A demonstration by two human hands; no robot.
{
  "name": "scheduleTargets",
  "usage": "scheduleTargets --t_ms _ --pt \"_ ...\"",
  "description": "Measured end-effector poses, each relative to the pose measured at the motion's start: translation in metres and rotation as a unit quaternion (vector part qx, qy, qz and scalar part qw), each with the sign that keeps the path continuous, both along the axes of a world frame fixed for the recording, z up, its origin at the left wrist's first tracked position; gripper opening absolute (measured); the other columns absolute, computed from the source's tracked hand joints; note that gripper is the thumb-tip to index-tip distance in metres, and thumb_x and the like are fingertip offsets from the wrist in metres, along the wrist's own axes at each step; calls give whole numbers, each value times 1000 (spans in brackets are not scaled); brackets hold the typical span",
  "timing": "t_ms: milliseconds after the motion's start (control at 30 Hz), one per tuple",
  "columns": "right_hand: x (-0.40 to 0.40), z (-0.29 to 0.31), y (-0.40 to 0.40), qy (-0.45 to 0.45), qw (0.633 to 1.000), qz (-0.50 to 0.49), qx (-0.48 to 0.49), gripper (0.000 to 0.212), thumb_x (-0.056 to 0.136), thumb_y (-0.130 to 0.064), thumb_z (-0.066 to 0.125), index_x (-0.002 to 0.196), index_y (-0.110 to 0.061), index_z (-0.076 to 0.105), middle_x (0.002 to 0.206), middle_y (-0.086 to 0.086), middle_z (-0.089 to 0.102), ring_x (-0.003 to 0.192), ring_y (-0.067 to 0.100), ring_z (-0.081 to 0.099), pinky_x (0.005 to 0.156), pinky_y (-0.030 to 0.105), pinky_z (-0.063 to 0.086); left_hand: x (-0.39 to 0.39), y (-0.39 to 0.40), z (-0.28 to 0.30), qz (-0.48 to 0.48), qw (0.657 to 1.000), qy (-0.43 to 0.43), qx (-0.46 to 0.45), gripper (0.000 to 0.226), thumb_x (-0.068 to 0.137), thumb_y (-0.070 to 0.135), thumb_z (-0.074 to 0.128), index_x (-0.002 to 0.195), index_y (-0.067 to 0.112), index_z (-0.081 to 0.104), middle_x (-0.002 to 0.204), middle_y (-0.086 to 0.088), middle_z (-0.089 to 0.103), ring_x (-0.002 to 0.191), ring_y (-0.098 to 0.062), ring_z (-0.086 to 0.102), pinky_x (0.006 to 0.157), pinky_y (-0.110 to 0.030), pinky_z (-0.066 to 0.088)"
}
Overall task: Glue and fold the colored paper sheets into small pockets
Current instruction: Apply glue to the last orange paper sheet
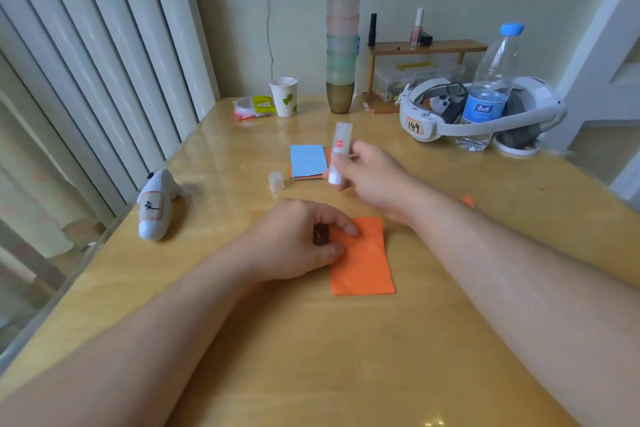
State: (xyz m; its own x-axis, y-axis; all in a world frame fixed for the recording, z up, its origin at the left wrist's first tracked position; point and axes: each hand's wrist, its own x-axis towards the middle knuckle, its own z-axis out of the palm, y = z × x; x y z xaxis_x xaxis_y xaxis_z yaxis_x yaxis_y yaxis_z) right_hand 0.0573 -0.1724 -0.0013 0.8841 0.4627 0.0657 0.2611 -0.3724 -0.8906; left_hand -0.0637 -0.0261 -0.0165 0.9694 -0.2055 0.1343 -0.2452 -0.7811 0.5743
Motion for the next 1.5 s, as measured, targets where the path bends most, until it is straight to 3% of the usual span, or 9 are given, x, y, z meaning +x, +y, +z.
scheduleTargets --t_ms 167,300,433,567,767,900,1033,1300,1500 --pt "7 16 -46 137 968 -37 207 10 106 -29 59 111 -28 68 71 -2 50 58 13 47 52 24 30 7 -6 -3 -16 999 -29 27 29 84 24 78 109 38 76 95 15 69 85 -4 62 80 -16 49" --pt "10 12 -67 263 884 -53 383 22 87 -12 73 106 -24 68 65 -6 42 57 7 39 49 17 23 9 0 -5 -4 1000 -11 18 29 84 26 79 111 36 76 102 13 68 94 -6 61 86 -21 49" --pt "6 7 -75 339 819 -70 457 6 93 -30 67 98 -27 66 67 -7 35 59 8 35 50 18 19 10 -1 -7 18 1000 -9 9 22 84 36 81 105 38 74 104 12 59 96 -4 56 91 -22 46" --pt "3 9 -74 370 805 -57 461 23 97 -49 59 92 -27 60 66 -6 34 55 9 30 48 18 16 13 -10 -13 21 993 -20 114 37 85 61 61 121 55 63 110 12 46 105 -13 42 102 -33 36" --pt "-8 2 -58 363 835 -38 412 35 87 -53 72 80 -28 47 65 -7 30 54 8 29 44 18 14 16 -17 -14 3 977 10 214 58 84 63 31 141 74 34 116 10 32 112 -17 30 103 -38 29" --pt "-10 -4 -54 234 919 -34 316 41 76 -51 80 82 -23 51 64 -4 40 56 10 31 43 19 19 21 7 -13 2 996 0 89 55 83 72 57 137 59 54 114 13 48 111 -9 44 104 -32 38" --pt "-19 -8 -50 128 963 10 236 32 70 -39 82 85 -20 61 66 -1 48 56 14 32 44 20 24 26 33 -13 66 997 -15 45 37 78 58 82 103 38 63 101 15 56 97 1 52 86 -25 44" --pt "-31 -13 -28 51 992 10 117 12 89 -17 78 82 -17 69 68 1 61 57 10 53 49 24 42 28 27 -18 88 991 2 100 64 62 82 71 101 36 51 105 14 52 103 -13 47 96 -36 45" --pt "-28 -20 -25 -25 1000 -16 9 29 72 -48 74 81 -21 69 62 -9 65 64 15 60 68 49 57 30 27 -20 92 990 8 103 69 57 89 66 99 38 46 106 13 50 103 -14 46 98 -39 45"
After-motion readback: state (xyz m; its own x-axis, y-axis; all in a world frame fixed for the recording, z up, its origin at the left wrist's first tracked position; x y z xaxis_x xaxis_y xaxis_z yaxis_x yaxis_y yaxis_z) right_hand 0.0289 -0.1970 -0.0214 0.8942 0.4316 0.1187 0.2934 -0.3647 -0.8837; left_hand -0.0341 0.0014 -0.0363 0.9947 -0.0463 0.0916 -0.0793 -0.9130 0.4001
